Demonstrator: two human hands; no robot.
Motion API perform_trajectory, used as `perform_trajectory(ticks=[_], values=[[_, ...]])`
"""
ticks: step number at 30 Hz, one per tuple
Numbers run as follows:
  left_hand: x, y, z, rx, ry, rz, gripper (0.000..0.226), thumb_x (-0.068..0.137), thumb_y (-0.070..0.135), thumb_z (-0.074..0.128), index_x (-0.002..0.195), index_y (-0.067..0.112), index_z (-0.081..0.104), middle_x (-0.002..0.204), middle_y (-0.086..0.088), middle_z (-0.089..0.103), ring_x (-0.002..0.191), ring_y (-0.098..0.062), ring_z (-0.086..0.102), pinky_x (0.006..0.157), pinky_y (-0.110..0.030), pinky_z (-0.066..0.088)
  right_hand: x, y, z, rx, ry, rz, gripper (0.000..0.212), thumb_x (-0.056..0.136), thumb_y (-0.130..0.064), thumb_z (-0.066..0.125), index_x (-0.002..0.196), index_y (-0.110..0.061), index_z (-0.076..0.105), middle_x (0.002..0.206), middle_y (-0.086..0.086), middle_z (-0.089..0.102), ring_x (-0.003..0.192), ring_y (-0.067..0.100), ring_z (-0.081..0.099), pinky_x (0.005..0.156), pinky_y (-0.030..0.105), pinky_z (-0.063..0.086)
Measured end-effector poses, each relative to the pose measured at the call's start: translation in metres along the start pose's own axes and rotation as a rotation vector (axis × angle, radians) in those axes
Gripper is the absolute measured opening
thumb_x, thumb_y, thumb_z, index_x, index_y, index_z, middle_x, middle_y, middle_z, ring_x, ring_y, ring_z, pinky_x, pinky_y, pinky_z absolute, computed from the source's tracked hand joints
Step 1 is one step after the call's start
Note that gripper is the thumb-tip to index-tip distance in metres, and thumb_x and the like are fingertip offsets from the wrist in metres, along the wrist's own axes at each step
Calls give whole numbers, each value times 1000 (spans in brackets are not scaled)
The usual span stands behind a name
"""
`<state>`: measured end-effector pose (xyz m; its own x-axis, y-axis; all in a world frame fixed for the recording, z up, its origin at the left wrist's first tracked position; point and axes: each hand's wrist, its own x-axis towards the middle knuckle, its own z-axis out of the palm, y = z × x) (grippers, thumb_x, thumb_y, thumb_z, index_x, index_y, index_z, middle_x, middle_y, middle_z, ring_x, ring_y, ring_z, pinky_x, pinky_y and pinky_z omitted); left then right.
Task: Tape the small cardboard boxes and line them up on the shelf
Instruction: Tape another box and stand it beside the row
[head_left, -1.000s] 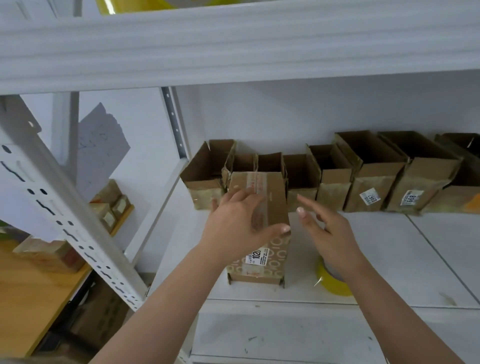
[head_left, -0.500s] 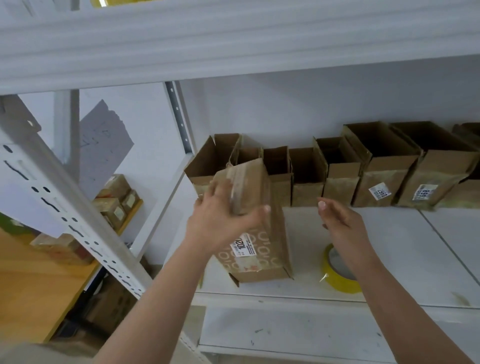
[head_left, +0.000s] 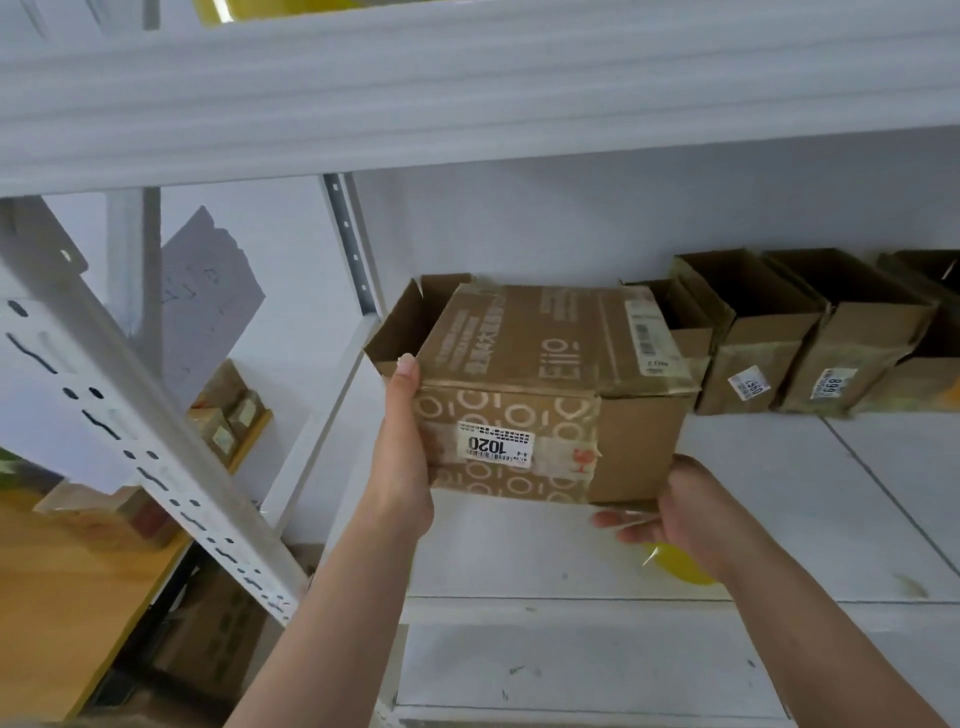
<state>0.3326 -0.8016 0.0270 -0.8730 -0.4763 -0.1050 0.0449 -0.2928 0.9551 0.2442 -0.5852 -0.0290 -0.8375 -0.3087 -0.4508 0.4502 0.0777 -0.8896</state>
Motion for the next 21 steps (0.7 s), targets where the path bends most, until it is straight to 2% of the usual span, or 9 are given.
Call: perform_trajectory(ticks=[3,5,7,9,11,13,16,19,21], values=[[-2,-16,0,-49,26,-71,66,70,78,40,112,35,68,105,1,75,94,-18,72,96,-51,49,-8,0,0,123,35,-72,33,99,-6,35,114,0,64,95,22,73,74,35,72,54,35,54],[-5,-25,-2,-26,23,-83,49,89,65,35,109,32,66,100,6,76,89,-14,72,96,-48,49,-14,-1,-3,205,78,-140,33,95,4,36,113,1,64,94,22,73,75,33,72,53,36,55],[-4,-30,-9,149,93,-34,27,99,44,39,102,33,63,104,10,73,89,-8,66,92,-35,47,-16,-5,-8,218,148,-187,31,95,8,39,105,-2,67,81,17,75,68,29,73,49,35,56],[-1,-35,-19,557,180,174,20,96,30,52,115,31,58,134,5,54,114,-10,52,93,-23,37,-17,-8,-12,5,263,-248,24,96,-1,49,101,-13,69,74,7,75,65,25,73,55,40,59],[0,-42,-25,786,190,374,30,94,28,56,124,29,53,142,1,42,132,-15,37,98,-23,29,-16,-8,-8,-381,314,-334,18,95,-11,57,92,-24,69,83,2,75,73,24,72,71,44,60],[-1,-41,-20,733,91,341,23,96,40,51,119,37,53,133,8,47,128,-13,42,93,-22,32,-17,-8,4,-570,280,-358,14,95,-20,59,86,-27,65,86,2,72,68,23,71,70,45,60],[-1,-42,-19,656,-5,246,21,95,55,43,112,45,50,122,17,49,117,-6,46,80,-11,30,-19,-13,20,-640,316,-365,21,94,-36,58,82,-20,65,71,4,68,52,17,67,69,49,60],[6,-41,-29,669,-20,238,36,91,59,50,119,37,54,125,14,52,114,-6,47,84,-19,34,-22,-16,23,-614,306,-323,40,87,-51,63,91,-11,66,64,2,69,52,13,68,72,48,60],[15,-33,-34,735,21,285,42,87,55,59,122,33,54,124,11,51,111,-6,46,85,-21,34,-26,-18,25,-628,297,-311,45,83,-56,65,103,-16,64,61,-3,69,54,11,69,71,43,60]])
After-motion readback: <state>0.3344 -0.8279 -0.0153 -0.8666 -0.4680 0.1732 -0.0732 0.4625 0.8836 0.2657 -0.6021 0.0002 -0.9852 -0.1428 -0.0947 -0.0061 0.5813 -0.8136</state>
